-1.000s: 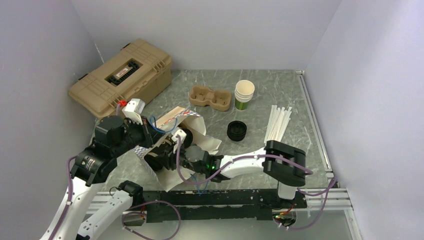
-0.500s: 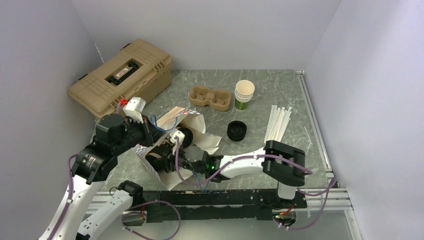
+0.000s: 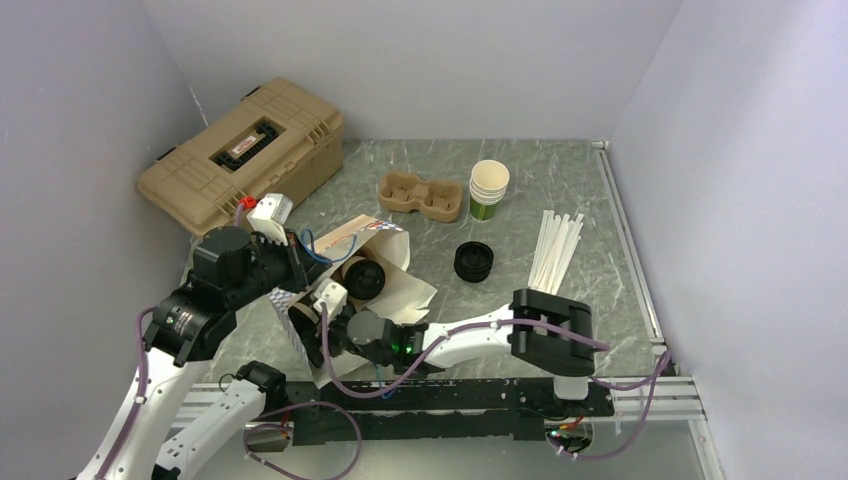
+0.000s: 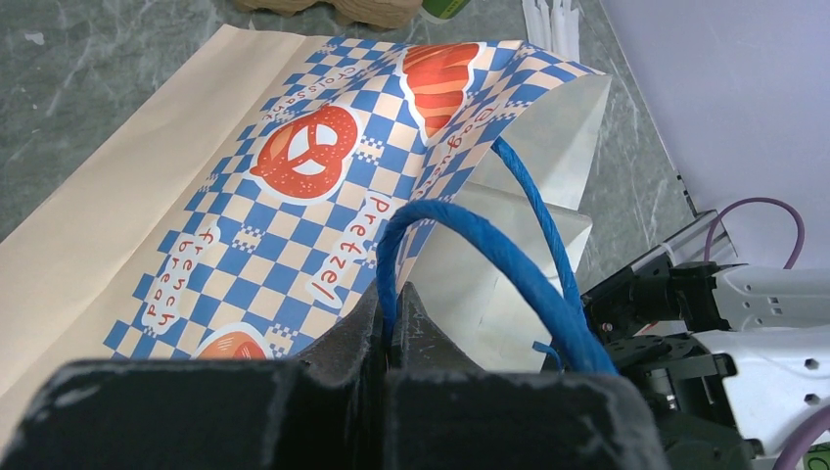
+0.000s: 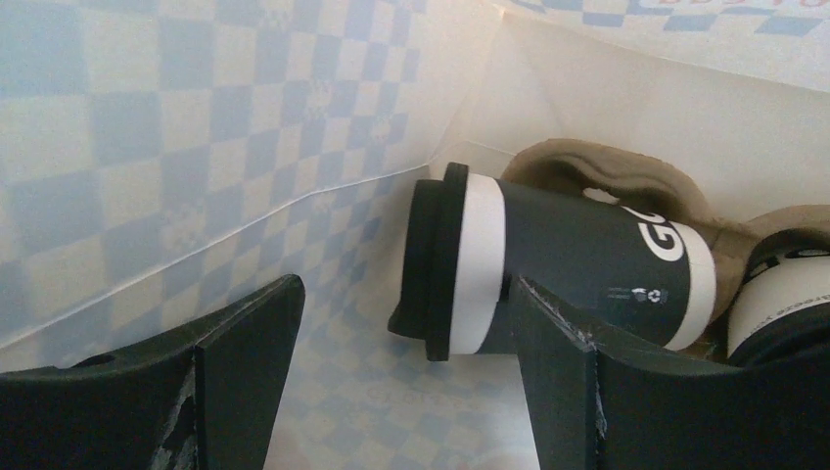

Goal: Pack the takeout coffee

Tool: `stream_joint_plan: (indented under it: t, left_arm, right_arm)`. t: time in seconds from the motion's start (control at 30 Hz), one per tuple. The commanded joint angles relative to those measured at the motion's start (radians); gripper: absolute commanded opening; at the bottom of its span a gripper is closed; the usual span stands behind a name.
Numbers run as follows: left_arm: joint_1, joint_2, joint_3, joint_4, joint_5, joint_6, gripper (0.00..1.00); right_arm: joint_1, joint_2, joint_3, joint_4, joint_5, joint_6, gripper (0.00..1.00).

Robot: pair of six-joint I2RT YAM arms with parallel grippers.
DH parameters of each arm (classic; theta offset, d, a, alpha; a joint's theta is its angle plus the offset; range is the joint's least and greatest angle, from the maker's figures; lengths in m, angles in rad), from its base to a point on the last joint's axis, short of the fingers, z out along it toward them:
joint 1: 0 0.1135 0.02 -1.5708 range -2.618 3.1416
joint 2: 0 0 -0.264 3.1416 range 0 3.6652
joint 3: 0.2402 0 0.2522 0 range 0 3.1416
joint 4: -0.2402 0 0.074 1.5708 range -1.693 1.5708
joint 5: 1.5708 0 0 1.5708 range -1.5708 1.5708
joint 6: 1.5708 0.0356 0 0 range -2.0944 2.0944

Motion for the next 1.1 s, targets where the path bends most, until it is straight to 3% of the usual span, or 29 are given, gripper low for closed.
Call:
stream_joint_plan:
  t: [0.0,0.23,0.7,1.07]
  left_arm:
    - [-0.003,-0.008,0.029,0.027,0.029,-0.026,0.0]
    - [-0.003,-0.024,0.02,0.023,0.039,-0.03,0.0]
    - [-0.003,-0.057,0.015,0.005,0.046,-0.018,0.0]
    - [-0.003,-0.078,-0.012,0.014,0.05,0.035,0.0]
  right_arm:
    - [0.014,0.059,0.075,-0.037,0.125,-0.074,0.8]
    - [0.021,0.115,0.122,-0.068,0.224,-0.066,0.68]
    - [0.026,0.041,0.076,-0.037,0.344,-0.058,0.0]
    - [0.035,-0.142,-0.092,0.108,0.275,-0.055,0.0]
